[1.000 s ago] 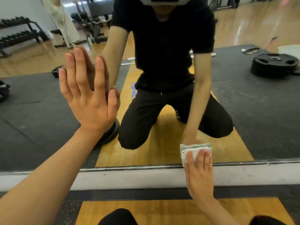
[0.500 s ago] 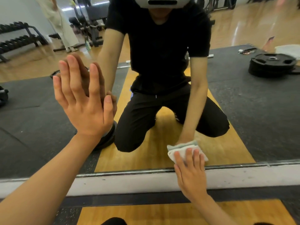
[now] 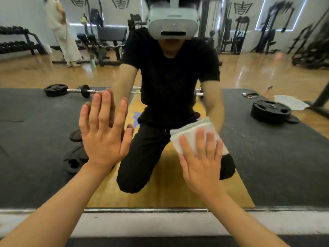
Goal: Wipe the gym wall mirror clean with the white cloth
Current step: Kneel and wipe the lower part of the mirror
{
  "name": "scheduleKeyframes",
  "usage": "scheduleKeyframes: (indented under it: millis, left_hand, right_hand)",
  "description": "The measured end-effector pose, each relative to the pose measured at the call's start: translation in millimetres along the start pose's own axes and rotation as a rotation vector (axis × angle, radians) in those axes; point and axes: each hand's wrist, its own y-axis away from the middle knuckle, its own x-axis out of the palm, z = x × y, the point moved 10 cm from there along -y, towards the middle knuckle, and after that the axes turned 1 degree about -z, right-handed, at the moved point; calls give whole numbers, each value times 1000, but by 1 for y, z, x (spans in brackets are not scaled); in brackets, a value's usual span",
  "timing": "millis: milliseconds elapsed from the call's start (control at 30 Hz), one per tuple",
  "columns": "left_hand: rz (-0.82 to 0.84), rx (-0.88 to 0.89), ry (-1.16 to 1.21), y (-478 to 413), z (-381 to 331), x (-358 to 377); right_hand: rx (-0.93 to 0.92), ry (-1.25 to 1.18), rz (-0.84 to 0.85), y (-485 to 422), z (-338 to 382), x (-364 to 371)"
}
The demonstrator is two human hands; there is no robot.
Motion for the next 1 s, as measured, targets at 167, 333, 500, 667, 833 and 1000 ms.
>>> scheduleKeyframes:
  millis: [167, 333, 500, 667, 833, 1000]
  left_hand:
    - [9, 13, -5, 1, 0, 1]
    - [23, -3, 6, 2, 1, 2]
    - [6, 2, 21, 1, 0, -1]
    - [10, 2, 27, 0, 0, -2]
    - [18, -4, 36, 0, 0, -1]
    - [36, 9, 46, 2, 0, 1]
  right_hand:
    - [-208, 71, 149, 32, -6, 3]
    - [-154, 4, -137, -175, 26, -77]
    - [-99, 26, -166, -183, 38, -75]
    - [-238, 151, 78, -62, -8, -33]
    - [-138, 137, -21, -148, -19, -76]
    - [183, 21, -221, -265, 33, -112]
